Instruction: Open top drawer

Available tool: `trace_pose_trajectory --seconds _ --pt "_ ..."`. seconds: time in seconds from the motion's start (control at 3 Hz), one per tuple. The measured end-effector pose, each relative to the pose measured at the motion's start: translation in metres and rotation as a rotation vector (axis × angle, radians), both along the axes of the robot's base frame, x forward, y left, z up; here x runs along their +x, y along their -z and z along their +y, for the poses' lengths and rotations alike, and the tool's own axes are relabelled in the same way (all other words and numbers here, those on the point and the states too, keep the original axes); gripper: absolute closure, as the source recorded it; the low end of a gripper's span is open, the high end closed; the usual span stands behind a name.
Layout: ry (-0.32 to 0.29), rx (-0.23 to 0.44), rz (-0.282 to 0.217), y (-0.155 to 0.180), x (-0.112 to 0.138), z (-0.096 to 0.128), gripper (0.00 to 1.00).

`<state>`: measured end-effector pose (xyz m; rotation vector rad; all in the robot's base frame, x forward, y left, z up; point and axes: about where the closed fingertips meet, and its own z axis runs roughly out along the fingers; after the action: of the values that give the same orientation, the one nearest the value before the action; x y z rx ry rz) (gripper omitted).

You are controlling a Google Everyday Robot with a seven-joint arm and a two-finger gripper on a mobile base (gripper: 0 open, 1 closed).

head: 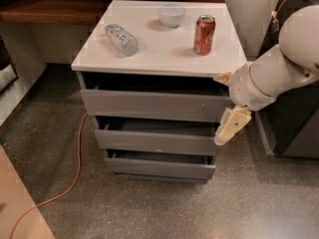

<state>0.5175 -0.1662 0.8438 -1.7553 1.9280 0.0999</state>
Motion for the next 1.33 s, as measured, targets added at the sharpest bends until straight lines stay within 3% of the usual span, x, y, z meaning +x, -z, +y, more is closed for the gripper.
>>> trace_pose_trajectory --seconds 0.67,1.33 --pt "-0.022 -0.009 0.020 0.058 0.050 0.017 0.00" --pt "0.003 -0.046 0.000 0.102 0.108 0.026 0.00"
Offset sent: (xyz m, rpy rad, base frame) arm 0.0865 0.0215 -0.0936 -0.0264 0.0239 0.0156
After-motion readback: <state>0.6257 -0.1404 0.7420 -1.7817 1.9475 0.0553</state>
